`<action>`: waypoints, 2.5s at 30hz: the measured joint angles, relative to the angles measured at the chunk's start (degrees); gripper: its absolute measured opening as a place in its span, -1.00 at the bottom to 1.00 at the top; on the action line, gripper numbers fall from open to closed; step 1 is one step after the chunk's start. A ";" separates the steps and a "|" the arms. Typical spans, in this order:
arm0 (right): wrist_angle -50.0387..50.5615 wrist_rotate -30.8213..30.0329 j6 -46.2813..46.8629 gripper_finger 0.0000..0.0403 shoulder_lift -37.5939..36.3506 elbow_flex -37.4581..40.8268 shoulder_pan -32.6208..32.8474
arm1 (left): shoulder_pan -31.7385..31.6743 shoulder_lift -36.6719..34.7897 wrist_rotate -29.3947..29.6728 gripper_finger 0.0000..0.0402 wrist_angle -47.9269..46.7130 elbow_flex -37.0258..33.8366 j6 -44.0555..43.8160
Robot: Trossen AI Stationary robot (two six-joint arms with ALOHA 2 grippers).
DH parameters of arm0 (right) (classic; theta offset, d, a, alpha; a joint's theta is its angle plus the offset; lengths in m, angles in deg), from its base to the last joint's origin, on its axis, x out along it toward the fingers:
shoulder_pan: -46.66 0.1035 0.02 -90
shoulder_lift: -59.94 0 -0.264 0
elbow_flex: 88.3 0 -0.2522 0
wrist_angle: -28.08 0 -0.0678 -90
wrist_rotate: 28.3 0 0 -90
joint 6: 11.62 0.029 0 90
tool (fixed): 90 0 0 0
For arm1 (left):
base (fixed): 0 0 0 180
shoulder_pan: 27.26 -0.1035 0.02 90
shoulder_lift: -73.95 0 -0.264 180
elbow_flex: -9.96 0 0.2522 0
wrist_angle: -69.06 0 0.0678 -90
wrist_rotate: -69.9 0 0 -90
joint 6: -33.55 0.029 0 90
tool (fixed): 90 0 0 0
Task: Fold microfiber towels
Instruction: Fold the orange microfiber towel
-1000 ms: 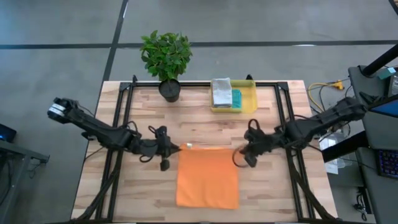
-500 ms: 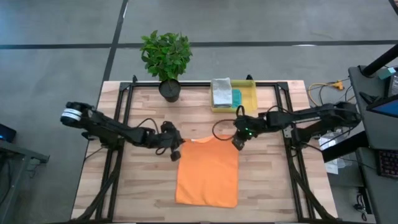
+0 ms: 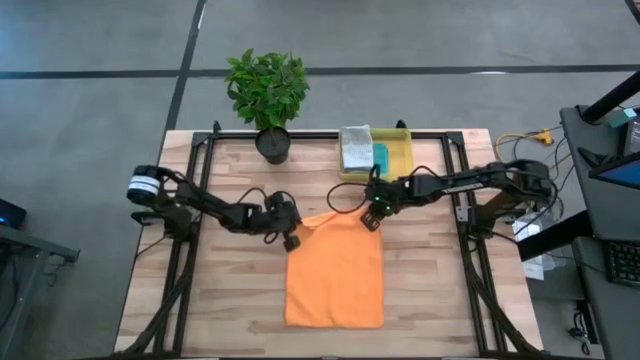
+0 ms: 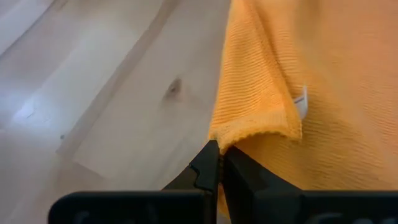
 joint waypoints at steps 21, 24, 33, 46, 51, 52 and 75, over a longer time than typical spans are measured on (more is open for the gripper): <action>-1.63 -5.55 3.16 -0.65 -3.87 -0.02 -4.53 | -4.80 -1.45 12.00 -0.78 -0.12 -0.07 -10.56; -0.95 -6.56 3.27 -0.48 -5.50 -0.02 -4.87 | -5.32 -3.55 16.44 -0.61 -0.47 -0.14 -10.25; -0.70 -6.91 0.19 -0.14 -13.07 -0.02 -4.72 | -8.66 -11.10 15.48 -0.12 -3.09 -0.50 -5.61; 4.87 -7.71 -0.05 -0.09 -13.55 -0.02 -4.68 | -9.66 -12.86 0.26 -0.14 -2.10 -0.37 -0.37; 4.01 -5.87 0.93 -0.09 -10.60 -0.02 -3.93 | -10.67 -5.53 -5.45 -0.49 5.77 -0.21 4.67; 3.72 -5.56 1.09 -0.09 -10.05 0.02 -3.69 | -11.17 -3.96 -5.95 -0.58 7.21 0.16 4.87; 1.48 -1.01 8.02 -0.09 -8.59 -0.20 10.17 | -16.04 8.68 -2.24 -0.99 -6.63 12.58 4.48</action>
